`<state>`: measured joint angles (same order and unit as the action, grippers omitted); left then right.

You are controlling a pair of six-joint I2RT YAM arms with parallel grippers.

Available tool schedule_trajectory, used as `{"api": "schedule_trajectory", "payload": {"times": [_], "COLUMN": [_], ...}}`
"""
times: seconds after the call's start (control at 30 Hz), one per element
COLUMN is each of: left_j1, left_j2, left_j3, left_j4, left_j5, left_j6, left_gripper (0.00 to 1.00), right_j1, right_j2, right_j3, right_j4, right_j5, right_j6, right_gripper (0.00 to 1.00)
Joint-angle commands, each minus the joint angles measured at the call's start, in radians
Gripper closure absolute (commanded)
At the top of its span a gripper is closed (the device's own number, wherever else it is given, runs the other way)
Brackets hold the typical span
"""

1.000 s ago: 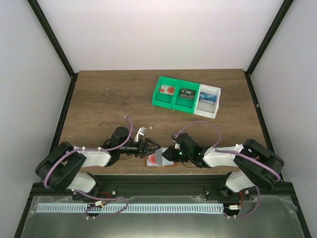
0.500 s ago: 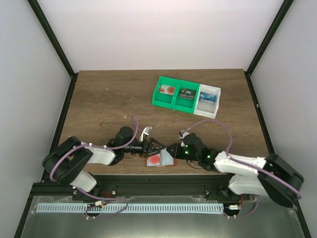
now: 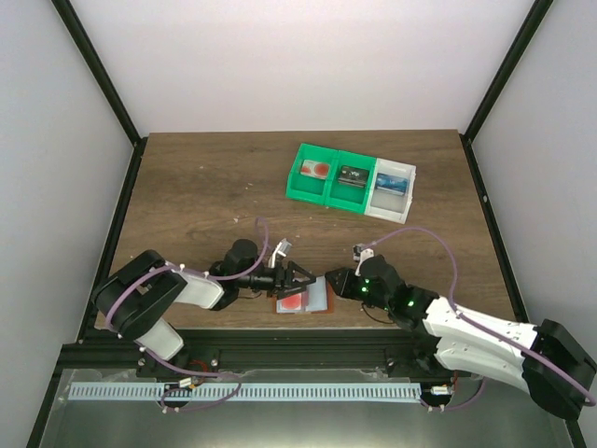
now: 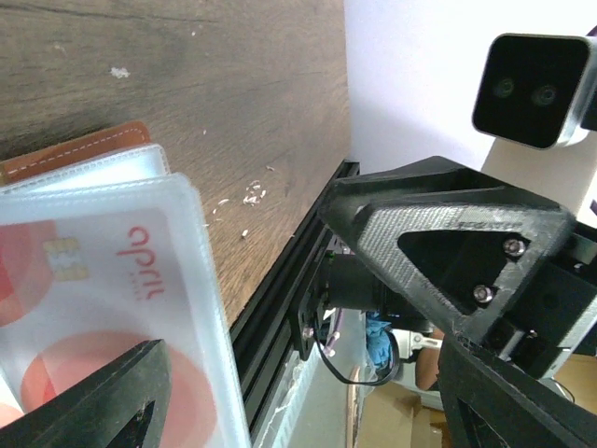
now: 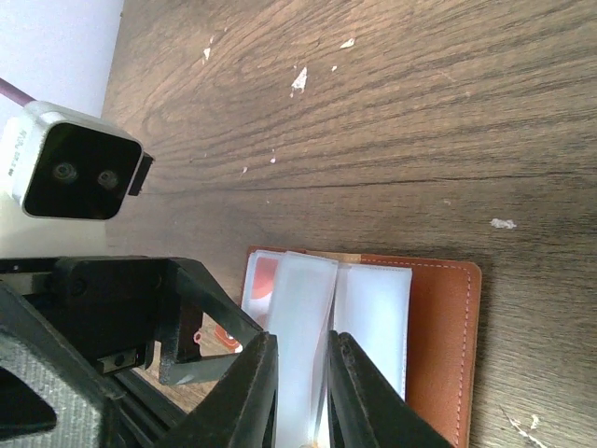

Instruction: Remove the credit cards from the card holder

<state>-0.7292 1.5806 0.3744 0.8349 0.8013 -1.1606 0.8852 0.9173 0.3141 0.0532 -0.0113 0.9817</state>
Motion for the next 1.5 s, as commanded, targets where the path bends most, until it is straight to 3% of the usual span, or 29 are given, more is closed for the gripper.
{"api": "schedule_trajectory", "payload": {"times": [0.0,0.2,0.47,0.77,1.07,1.47], "left_j1": [-0.009,-0.01,-0.008,0.023,0.025,0.026], "left_j2": [0.026,0.045,0.023,0.04,0.075,0.104], "left_j3": [0.016,0.021,0.02,-0.006,-0.004,-0.007], "left_j4": [0.061,0.097,-0.037,-0.126,-0.139,-0.142], "left_j5": [-0.009,0.0,-0.04,-0.086,-0.093,-0.097], "left_j6": [-0.005,-0.023,0.078,0.152,0.184,0.207], "left_gripper": [0.2,0.21,0.21,0.28,0.29,0.39], "right_j1": [0.003,0.003,0.003,0.003,0.003,0.003], "right_j2": [-0.015,-0.012,0.062,0.21,0.315,0.409], "right_j3": [0.008,0.009,0.027,0.074,0.087,0.06], "right_j4": [-0.026,-0.018,0.016,0.05,0.035,0.06], "right_j5": [0.029,0.02,-0.043,-0.114,-0.119,-0.149], "right_j6": [-0.001,-0.002,-0.02,-0.038,-0.047,-0.046], "right_gripper": [0.83,0.83,0.83,0.84,0.85,0.91]}}
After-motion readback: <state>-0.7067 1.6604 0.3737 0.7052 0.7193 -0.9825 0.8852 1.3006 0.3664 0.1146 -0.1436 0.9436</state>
